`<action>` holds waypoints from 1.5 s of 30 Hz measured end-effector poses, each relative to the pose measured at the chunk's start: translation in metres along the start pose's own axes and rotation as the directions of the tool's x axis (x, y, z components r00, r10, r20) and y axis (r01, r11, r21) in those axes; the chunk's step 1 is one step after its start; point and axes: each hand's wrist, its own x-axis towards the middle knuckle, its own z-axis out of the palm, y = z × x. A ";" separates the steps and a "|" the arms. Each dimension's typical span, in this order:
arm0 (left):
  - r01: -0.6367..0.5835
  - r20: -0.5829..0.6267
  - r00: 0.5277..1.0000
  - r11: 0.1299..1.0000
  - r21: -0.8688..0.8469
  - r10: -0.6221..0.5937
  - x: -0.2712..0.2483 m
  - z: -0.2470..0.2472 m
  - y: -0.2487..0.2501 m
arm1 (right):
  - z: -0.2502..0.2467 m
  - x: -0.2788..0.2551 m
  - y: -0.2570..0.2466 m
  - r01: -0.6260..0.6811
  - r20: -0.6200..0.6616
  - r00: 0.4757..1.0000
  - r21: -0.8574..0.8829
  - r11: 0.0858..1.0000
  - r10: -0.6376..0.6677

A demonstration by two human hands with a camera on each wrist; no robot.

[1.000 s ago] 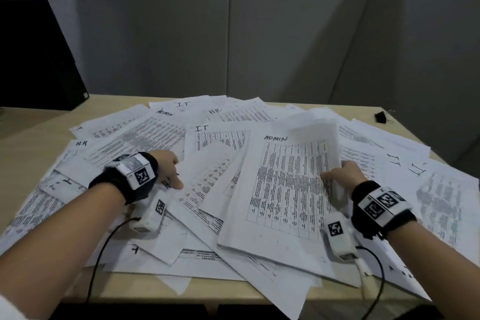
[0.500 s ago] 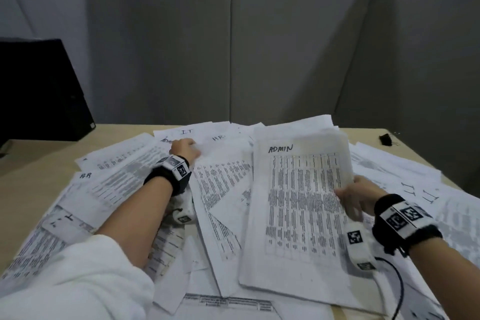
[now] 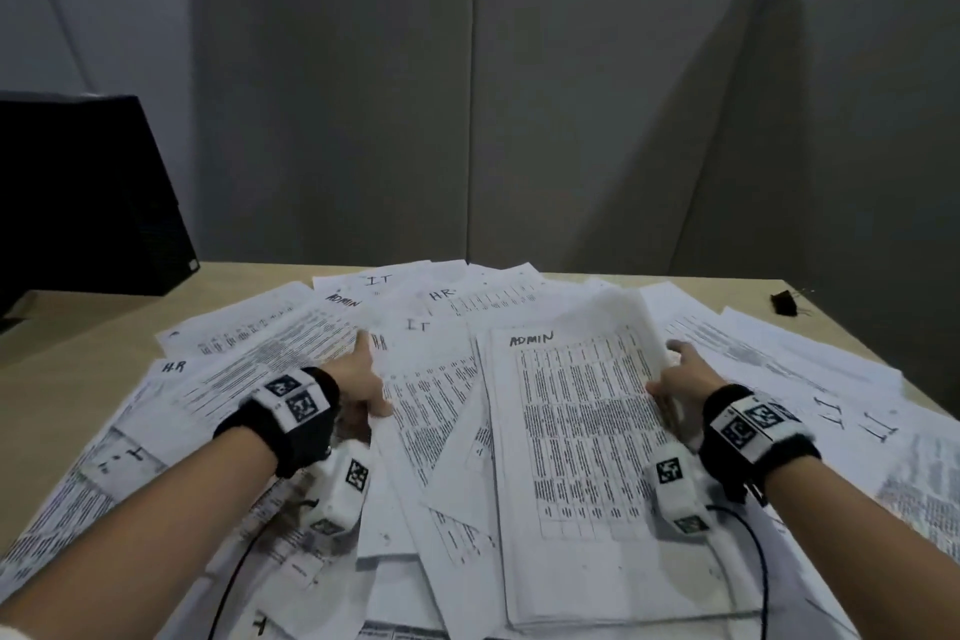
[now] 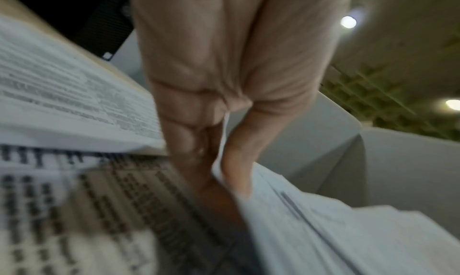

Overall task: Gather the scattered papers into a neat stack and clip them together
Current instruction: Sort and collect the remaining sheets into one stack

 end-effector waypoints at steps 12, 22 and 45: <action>0.018 0.059 0.998 0.935 -0.355 0.003 0.014 0.012 -0.021 | 0.049 0.012 -0.008 -0.054 0.066 0.996 -0.127 0.990 0.063; -0.014 0.046 0.997 0.736 -0.677 0.062 -0.005 0.032 -0.028 | 0.111 0.009 -0.034 0.022 0.117 0.993 -0.084 0.996 -0.012; 0.085 0.166 0.986 0.853 -0.515 0.002 0.047 0.017 -0.057 | -0.052 0.069 0.012 -0.017 0.051 0.994 -0.803 0.595 0.097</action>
